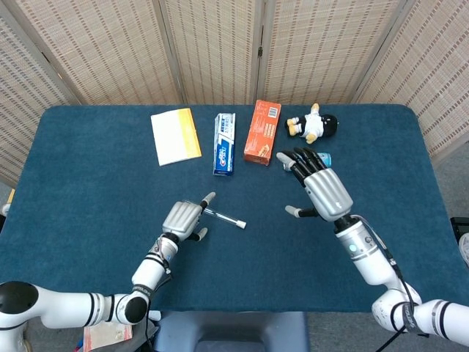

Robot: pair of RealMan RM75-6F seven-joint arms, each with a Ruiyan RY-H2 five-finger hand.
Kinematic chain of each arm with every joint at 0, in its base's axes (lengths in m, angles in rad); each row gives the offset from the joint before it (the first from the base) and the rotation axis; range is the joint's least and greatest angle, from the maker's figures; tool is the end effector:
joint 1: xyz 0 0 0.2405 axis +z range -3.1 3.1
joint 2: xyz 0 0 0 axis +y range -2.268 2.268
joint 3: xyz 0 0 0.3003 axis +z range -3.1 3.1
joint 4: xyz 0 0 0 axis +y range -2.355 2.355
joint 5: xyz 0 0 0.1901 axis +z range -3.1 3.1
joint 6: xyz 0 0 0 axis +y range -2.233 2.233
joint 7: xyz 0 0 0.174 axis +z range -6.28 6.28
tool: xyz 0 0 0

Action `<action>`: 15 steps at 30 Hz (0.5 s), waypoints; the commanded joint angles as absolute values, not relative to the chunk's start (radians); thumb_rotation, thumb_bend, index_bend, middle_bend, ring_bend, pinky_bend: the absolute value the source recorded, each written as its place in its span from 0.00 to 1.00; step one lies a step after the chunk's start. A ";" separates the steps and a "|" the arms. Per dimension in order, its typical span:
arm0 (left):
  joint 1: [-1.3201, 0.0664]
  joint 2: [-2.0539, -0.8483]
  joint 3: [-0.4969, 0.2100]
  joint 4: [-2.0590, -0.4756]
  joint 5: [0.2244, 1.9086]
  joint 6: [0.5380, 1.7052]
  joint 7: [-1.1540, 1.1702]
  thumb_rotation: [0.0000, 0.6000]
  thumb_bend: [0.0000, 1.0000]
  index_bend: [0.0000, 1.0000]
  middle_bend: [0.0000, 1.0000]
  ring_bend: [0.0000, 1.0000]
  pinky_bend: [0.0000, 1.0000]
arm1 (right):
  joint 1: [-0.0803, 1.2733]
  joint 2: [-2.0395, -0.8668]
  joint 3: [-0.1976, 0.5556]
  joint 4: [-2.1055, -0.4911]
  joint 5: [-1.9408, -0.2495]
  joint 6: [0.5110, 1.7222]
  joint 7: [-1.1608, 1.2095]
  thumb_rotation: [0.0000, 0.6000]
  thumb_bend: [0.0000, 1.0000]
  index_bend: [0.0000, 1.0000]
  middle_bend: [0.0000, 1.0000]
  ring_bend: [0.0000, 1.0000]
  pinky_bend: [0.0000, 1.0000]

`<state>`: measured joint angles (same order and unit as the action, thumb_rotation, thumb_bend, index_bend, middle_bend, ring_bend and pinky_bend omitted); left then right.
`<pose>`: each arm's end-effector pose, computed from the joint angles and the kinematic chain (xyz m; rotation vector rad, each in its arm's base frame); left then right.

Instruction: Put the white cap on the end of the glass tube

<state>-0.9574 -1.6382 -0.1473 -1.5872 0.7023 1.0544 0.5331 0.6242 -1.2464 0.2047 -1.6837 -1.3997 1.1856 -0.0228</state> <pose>-0.1137 0.4003 -0.0471 -1.8722 -1.0851 -0.8481 -0.1651 -0.3750 0.1279 1.7196 -0.8507 1.3008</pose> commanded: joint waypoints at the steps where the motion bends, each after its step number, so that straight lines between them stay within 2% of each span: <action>1: -0.852 -1.470 -0.109 -1.767 0.833 1.152 0.473 1.00 0.35 0.06 0.86 0.87 1.00 | 0.582 -1.207 0.177 -1.703 -1.382 1.202 -0.047 1.00 0.11 0.06 0.09 0.00 0.00; 3: -0.809 -1.416 -0.084 -1.799 0.893 1.202 0.459 1.00 0.35 0.13 0.81 0.81 1.00 | 0.558 -1.187 0.157 -1.710 -1.374 1.204 -0.058 1.00 0.16 0.06 0.10 0.00 0.02; 6: -0.734 -1.346 -0.042 -1.814 0.994 1.296 0.433 1.00 0.35 0.26 0.78 0.78 1.00 | 0.522 -1.165 0.124 -1.705 -1.371 1.211 -0.075 1.00 0.17 0.06 0.12 0.00 0.07; 9: -0.657 -1.301 0.000 -1.797 1.075 1.384 0.410 1.00 0.35 0.33 0.76 0.75 0.96 | 0.490 -1.147 0.095 -1.694 -1.375 1.217 -0.075 1.00 0.17 0.06 0.12 0.00 0.10; 13: -0.567 -1.254 0.045 -1.771 1.146 1.460 0.367 1.00 0.35 0.32 0.65 0.59 0.80 | 0.446 -1.147 0.065 -1.667 -1.397 1.247 -0.057 1.00 0.24 0.06 0.15 0.01 0.17; 15: -0.518 -1.235 0.061 -1.750 1.174 1.504 0.349 1.00 0.35 0.31 0.56 0.50 0.68 | 0.420 -1.152 0.047 -1.649 -1.416 1.272 -0.056 1.00 0.26 0.06 0.16 0.02 0.18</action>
<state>-0.5684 -1.2673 0.0306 -1.7725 1.1418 1.4599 0.3789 0.4346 -1.1494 0.0593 -1.6612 -1.4037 1.2570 -0.0597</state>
